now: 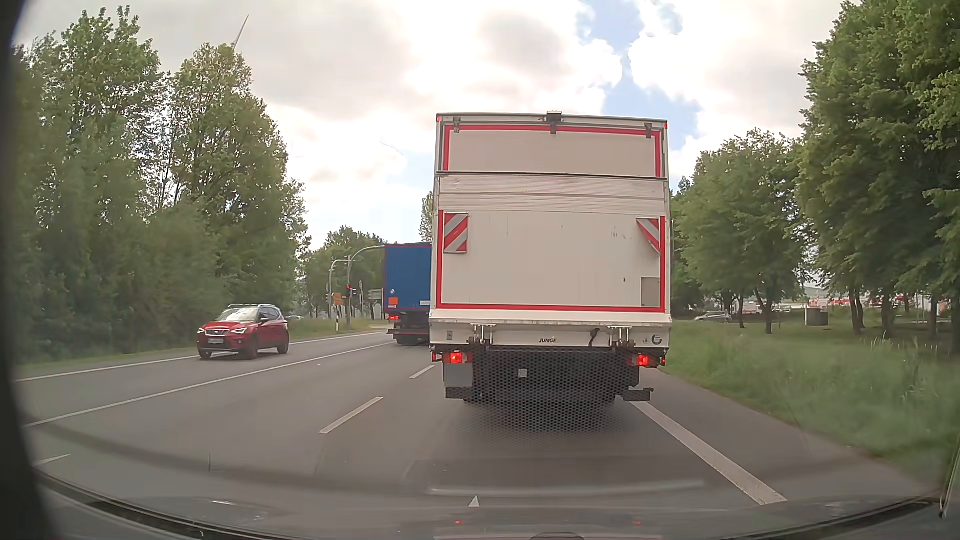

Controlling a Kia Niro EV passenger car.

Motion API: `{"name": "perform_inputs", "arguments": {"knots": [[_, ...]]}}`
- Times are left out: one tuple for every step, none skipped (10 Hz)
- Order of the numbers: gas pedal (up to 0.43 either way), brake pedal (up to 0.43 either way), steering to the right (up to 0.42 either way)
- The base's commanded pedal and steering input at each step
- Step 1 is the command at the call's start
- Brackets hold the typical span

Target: Follow the waypoints while adhering to traffic rules and regulations

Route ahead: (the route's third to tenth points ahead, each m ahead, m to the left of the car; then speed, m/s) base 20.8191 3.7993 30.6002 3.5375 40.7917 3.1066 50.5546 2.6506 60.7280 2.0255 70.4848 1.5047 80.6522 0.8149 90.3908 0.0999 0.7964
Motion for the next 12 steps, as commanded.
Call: {"name": "perform_inputs", "arguments": {"knots": [[0.0,0.0,0.0],[0.0,0.0,0.0],[0.0,0.0,0.0],[0.0,0.0,0.0],[0.0,0.0,0.0],[0.0,0.0,0.0],[0.0,0.0,0.0],[0.0,0.0,0.0],[0.0,0.0,0.0],[0.0,0.0,0.0],[0.0,0.0,0.0],[0.0,0.0,0.0]]}}
